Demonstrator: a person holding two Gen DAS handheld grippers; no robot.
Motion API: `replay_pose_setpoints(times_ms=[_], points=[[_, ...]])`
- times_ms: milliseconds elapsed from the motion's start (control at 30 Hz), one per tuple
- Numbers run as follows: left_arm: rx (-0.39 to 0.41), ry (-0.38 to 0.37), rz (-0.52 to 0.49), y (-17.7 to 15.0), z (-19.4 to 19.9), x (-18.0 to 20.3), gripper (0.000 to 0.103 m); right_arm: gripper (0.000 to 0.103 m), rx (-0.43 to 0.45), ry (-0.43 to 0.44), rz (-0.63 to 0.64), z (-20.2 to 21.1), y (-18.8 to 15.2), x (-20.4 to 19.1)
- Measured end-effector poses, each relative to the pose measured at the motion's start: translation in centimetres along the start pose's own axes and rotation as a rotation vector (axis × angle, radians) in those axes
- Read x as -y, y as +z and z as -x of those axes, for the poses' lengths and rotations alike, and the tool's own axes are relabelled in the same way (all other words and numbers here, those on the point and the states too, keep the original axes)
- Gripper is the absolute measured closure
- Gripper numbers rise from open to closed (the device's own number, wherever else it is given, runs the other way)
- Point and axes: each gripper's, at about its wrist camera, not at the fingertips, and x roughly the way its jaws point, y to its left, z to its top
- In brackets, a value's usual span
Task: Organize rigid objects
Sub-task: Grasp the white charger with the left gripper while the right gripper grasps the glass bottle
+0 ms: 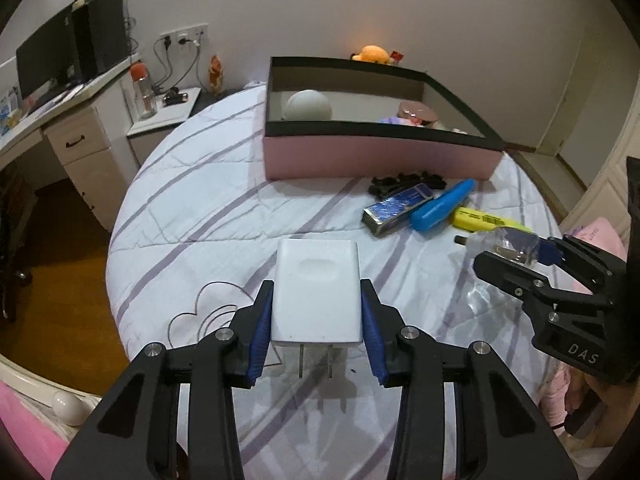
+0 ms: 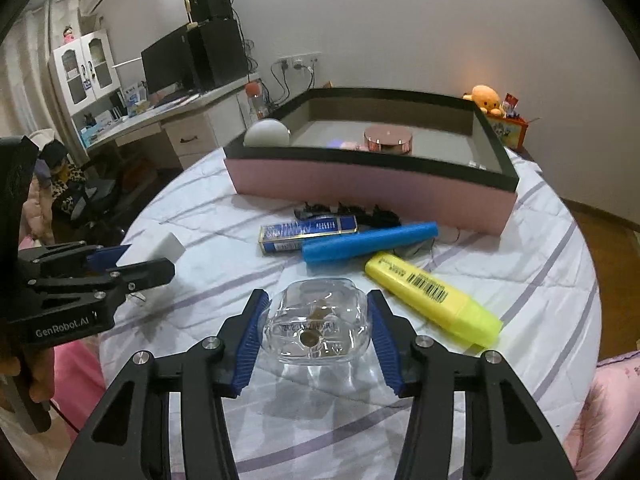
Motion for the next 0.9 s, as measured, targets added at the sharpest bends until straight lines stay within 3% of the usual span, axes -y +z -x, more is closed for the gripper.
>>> replay_pose_setpoints(times_ms=[400,700,833,900], points=[[-0.043,0.005,-0.014,-0.8,-1.0,0.6,0.062,0.052,-0.050,-0.019,0.009,-1.5,-3.2,0.3],[-0.054,0.005,-0.016,-0.7,-1.4,0.8,0.062,0.051,-0.048,-0.061,0.030,-1.7,-3.0,0.4],[-0.056,-0.001,-0.023,-0.6,-1.5,1.0,0.062,0.040,-0.050,-0.114,0.036,-2.0,-2.8,0.3],[-0.057,-0.001,-0.031,-0.5,-1.4,1.1,0.062,0.040,-0.048,-0.118,0.032,-2.0,-2.8,0.4]])
